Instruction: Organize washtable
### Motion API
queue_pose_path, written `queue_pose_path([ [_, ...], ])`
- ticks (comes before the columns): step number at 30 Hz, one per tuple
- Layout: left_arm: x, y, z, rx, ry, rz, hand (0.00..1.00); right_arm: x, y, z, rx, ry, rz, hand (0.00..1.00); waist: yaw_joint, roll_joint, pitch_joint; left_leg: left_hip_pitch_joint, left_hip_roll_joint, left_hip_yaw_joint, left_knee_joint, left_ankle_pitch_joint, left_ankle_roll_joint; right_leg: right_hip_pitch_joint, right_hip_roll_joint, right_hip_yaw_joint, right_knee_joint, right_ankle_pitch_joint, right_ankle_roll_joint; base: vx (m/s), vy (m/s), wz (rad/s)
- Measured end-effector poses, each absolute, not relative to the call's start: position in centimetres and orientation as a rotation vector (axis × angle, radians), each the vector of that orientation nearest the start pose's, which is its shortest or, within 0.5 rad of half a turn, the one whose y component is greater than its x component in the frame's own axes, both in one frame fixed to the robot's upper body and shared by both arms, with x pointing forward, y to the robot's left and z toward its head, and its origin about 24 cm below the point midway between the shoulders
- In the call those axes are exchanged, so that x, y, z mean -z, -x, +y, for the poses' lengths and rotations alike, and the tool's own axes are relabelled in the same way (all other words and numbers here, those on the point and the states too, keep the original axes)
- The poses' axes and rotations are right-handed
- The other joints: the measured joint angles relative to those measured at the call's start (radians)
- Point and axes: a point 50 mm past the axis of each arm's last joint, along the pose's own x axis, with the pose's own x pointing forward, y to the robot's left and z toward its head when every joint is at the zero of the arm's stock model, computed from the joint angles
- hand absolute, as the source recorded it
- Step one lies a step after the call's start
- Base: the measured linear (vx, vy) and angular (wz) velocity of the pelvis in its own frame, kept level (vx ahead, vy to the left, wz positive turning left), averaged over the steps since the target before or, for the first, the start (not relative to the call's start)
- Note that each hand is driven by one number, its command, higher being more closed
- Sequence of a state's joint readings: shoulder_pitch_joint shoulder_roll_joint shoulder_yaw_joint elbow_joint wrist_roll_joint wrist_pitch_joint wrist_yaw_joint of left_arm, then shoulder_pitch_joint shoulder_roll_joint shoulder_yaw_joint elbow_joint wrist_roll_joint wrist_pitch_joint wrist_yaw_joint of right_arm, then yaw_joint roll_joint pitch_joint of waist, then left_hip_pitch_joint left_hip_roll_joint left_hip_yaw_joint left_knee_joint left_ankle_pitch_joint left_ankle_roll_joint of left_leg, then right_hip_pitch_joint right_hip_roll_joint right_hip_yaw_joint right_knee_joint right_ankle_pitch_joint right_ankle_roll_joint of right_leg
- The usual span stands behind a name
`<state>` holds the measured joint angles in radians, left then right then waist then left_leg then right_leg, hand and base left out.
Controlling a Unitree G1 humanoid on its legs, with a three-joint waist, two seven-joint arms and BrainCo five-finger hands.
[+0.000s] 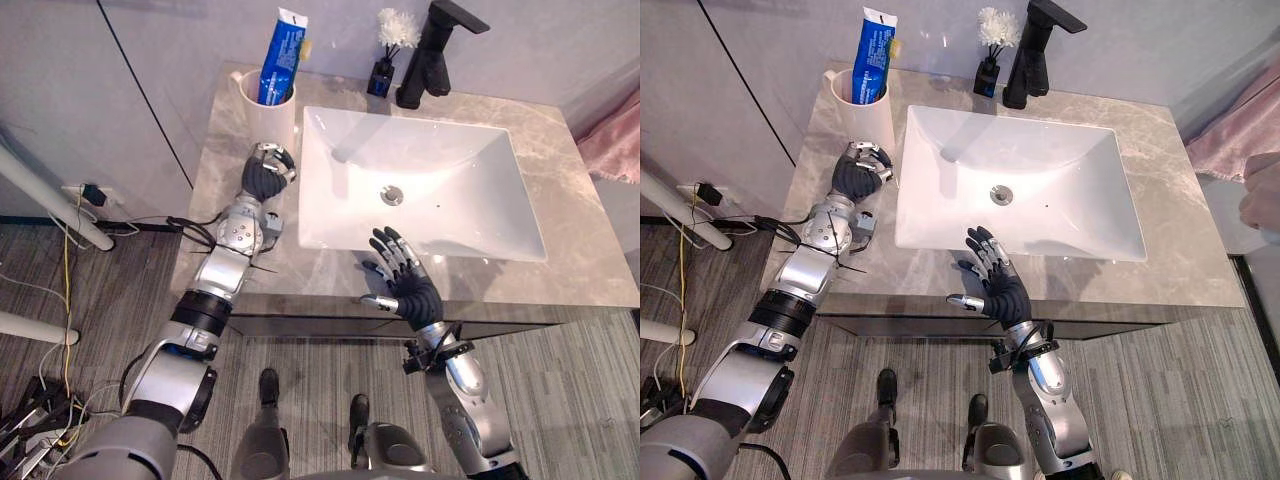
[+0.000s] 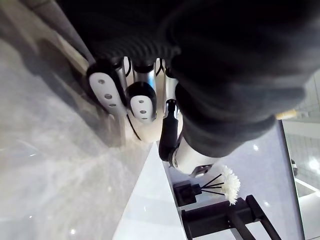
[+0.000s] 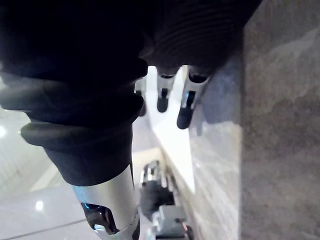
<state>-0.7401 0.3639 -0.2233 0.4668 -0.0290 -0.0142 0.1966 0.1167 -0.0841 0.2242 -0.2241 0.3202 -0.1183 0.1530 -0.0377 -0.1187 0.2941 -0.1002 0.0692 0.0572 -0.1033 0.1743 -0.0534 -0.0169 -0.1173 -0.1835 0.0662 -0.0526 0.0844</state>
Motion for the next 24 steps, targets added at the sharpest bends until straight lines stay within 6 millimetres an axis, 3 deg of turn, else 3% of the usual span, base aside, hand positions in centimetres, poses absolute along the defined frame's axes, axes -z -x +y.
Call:
queue_pose_path([
  [13, -19.0, -37.4, 15.4, -0.021, -0.406, -0.387, 1.0, -8.8, -22.1, -11.0, -0.355, -0.271, -0.27, 0.0, 0.011, -0.014, 0.061, -0.004, 0.003, -0.002, 0.0, 0.0, 0.0, -0.004, 0.005, -0.002, 0.001, -0.001, -0.003, 0.0, 0.0, 0.0],
  [22, -22.6, -37.7, 14.8, -0.008, -0.472, -0.478, 1.0, -10.1, -21.7, -11.4, -0.349, -0.271, -0.332, 0.0, 0.025, -0.031, 0.113, -0.024, 0.005, -0.004, 0.0, 0.006, 0.0, -0.029, 0.006, -0.005, 0.013, -0.002, -0.004, 0.0, 0.0, 0.0],
  [24, -24.5, -38.2, 14.8, -0.009, -0.533, -0.51, 1.0, -10.6, -21.7, -11.3, -0.348, -0.273, -0.358, 0.0, 0.026, -0.045, 0.117, -0.05, 0.01, -0.004, 0.0, 0.01, -0.006, -0.057, 0.01, -0.004, 0.018, 0.0, -0.006, 0.0, 0.0, 0.0],
])
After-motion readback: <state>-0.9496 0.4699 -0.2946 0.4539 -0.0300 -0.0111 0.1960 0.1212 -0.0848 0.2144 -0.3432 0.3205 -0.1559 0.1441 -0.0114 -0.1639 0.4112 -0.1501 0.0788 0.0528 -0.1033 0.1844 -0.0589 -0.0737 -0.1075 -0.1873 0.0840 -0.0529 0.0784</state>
